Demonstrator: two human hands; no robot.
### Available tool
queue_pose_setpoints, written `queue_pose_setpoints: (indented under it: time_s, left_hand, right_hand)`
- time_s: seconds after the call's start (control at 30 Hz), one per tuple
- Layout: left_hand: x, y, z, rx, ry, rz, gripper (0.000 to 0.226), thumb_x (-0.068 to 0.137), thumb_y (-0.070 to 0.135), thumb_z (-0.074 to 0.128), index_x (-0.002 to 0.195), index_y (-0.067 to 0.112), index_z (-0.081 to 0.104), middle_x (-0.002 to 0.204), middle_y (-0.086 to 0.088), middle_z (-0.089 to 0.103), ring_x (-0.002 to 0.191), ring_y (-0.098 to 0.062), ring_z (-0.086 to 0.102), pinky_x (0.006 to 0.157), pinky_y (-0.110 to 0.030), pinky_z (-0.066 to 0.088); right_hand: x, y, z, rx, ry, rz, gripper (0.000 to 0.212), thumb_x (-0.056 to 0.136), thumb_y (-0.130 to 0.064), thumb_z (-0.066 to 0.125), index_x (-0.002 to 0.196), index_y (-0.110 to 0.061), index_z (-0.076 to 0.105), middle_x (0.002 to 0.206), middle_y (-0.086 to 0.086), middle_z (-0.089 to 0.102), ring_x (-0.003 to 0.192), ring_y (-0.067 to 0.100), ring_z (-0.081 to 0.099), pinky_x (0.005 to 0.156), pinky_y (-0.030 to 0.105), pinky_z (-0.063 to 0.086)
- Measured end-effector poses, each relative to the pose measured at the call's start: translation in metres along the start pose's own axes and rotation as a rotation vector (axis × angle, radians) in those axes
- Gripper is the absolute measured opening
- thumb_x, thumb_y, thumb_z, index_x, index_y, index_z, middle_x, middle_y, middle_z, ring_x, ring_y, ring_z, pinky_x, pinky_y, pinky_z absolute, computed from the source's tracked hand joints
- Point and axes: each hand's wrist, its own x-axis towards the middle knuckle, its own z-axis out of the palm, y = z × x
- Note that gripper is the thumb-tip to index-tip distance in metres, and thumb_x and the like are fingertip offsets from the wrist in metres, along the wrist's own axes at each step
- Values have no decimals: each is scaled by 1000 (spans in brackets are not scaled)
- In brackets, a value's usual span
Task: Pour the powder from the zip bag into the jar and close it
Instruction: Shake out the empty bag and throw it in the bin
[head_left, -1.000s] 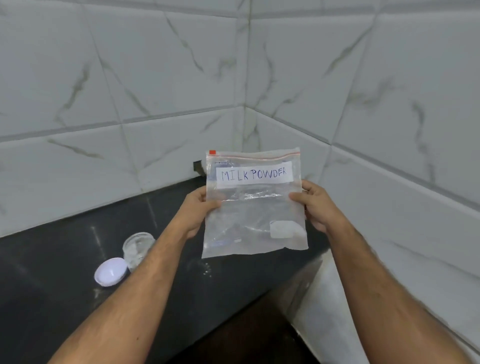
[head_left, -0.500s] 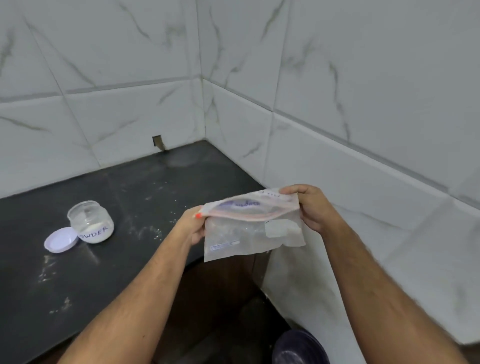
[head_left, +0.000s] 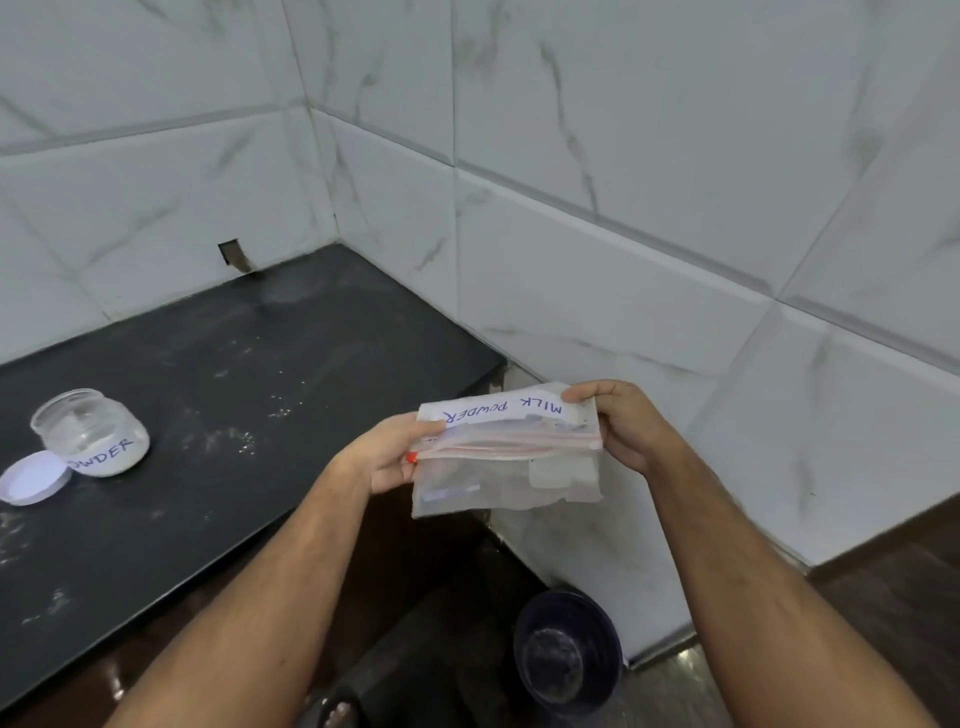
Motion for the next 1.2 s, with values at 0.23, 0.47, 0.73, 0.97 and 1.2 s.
queue_pose_setpoints:
  time_s: [0.23, 0.47, 0.73, 0.97, 1.2]
  left_hand:
    - [14, 10, 11, 208, -47, 152, 47, 90, -5, 61, 132, 14, 52, 126, -17, 66, 108, -34, 70, 86, -49, 59]
    - [35, 15, 32, 414, 49, 247, 65, 84, 7, 74, 141, 18, 45, 118, -11, 66, 102, -30, 70, 85, -46, 59]
    - [68, -99, 38, 21, 296, -142, 97, 80, 82, 44, 151, 17, 33, 147, -11, 49, 126, -30, 54, 105, -52, 44]
    - [99, -177, 75, -114, -70, -151, 65, 90, 61, 54, 139, 17, 56, 132, -15, 65, 118, -33, 65, 98, -53, 53]
    - [142, -262, 71, 285, 183, -267, 70, 81, 17, 80, 138, 18, 40, 130, -9, 60, 108, -23, 67, 76, -34, 60]
  right_hand:
    - [-18, 13, -35, -102, -160, 221, 43, 90, -43, 56, 126, -20, 63, 114, 14, 71, 87, 26, 69, 62, 34, 59]
    - [-12, 44, -24, -369, -257, 331, 24, 93, -5, 65, 117, -3, 67, 96, 9, 77, 74, 16, 75, 66, 29, 61]
    - [-23, 118, -29, 64, 104, 299, 27, 91, -5, 65, 118, -10, 68, 103, 10, 76, 81, 23, 74, 69, 38, 62]
    - [-35, 209, -36, 2, 320, 409, 29, 89, 3, 64, 113, -12, 68, 113, 14, 74, 93, 30, 72, 87, 48, 59]
    - [-47, 302, -56, -185, 528, 489, 28, 85, 2, 64, 111, -7, 66, 100, 6, 72, 90, 26, 70, 80, 38, 58]
